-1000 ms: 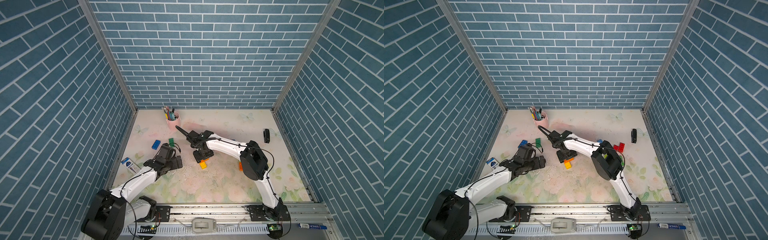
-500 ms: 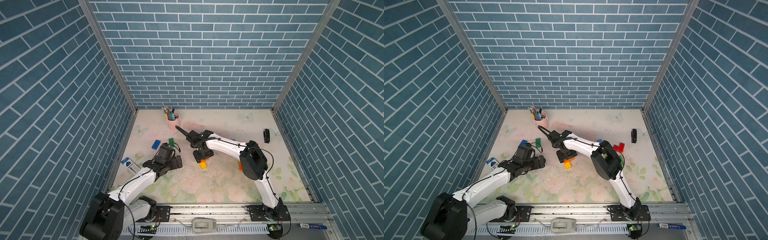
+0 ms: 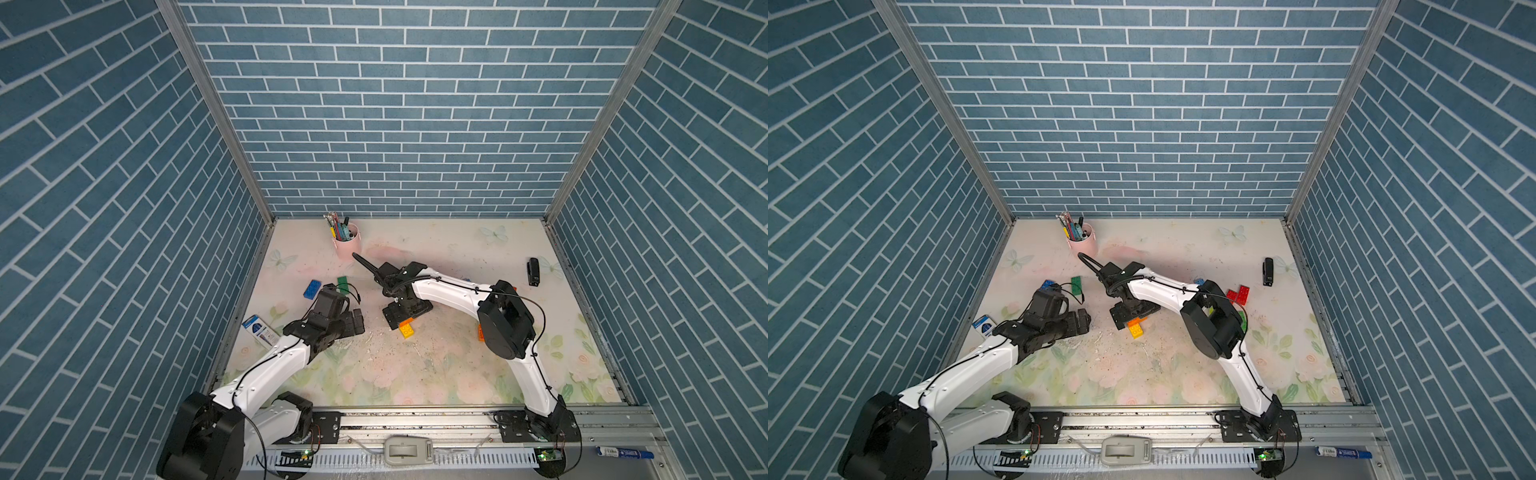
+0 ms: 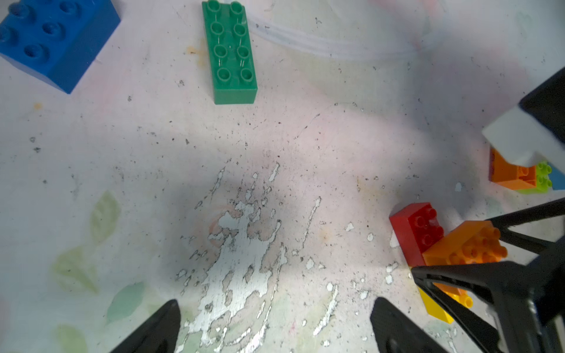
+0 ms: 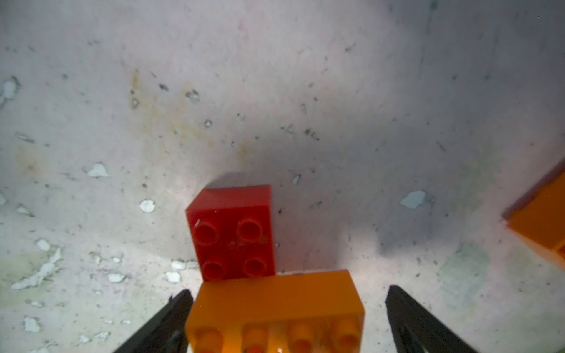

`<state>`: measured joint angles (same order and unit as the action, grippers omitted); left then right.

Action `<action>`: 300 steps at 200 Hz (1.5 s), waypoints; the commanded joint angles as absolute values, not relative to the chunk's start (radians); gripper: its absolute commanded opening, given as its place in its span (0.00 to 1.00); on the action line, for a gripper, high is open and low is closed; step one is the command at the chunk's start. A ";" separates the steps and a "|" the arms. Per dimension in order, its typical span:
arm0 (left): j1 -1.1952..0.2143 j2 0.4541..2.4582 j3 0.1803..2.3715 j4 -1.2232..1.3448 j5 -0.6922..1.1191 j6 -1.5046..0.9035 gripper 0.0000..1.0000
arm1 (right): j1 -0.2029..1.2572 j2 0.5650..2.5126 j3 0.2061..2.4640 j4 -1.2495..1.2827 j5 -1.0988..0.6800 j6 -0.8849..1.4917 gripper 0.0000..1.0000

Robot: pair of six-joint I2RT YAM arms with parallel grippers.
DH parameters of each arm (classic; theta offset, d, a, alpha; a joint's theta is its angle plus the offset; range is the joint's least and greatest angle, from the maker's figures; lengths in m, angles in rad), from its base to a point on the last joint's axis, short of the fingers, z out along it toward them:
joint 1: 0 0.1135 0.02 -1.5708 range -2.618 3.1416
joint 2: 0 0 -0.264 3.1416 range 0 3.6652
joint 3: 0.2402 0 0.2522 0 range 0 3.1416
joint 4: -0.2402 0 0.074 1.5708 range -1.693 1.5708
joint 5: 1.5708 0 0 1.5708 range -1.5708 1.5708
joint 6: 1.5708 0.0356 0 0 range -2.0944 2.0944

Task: Assemble a rectangle with lego
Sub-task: Assemble the lego brick with the lego brick, then pick up the lego brick from the center of the board.

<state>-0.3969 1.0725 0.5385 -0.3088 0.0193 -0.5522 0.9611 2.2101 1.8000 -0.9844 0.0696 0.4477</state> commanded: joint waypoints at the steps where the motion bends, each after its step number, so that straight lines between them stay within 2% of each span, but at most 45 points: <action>1: -0.391 1.058 0.570 -0.350 -0.001 -0.540 0.99 | 0.956 2.142 1.827 -1.014 0.069 0.444 0.98; 27: -0.377 1.055 0.624 -0.407 -0.031 -0.520 0.99 | 0.937 2.048 1.819 -0.999 0.036 0.472 0.98; 54: -0.275 1.091 0.719 -0.497 -0.021 -0.489 0.99 | 0.859 1.862 1.641 -0.820 -0.011 0.553 0.98; 77: -0.173 1.205 0.839 -0.572 0.037 -0.437 0.99 | 0.773 1.749 1.462 -0.631 -0.045 0.635 0.91; 108: -0.167 1.415 1.028 -0.673 0.015 -0.350 0.98 | 0.752 1.746 1.446 -0.615 -0.003 0.637 0.78; 150: -0.198 1.693 1.179 -0.645 0.059 -0.354 0.84 | 0.750 1.716 1.390 -0.578 0.009 0.605 0.69; 204: -0.213 1.924 1.326 -0.649 0.020 -0.337 0.72 | 0.751 1.632 1.278 -0.562 0.038 0.580 0.67; 244: -0.214 2.008 1.378 -0.632 0.001 -0.314 0.58 | 0.751 1.618 1.237 -0.548 0.035 0.583 0.66; 269: -0.213 2.034 1.384 -0.601 0.006 -0.281 0.40 | 0.752 1.621 1.238 -0.548 0.026 0.579 0.64; 300: -0.216 1.989 1.347 -0.576 0.017 -0.261 0.26 | 0.752 1.621 1.241 -0.552 0.006 0.575 0.61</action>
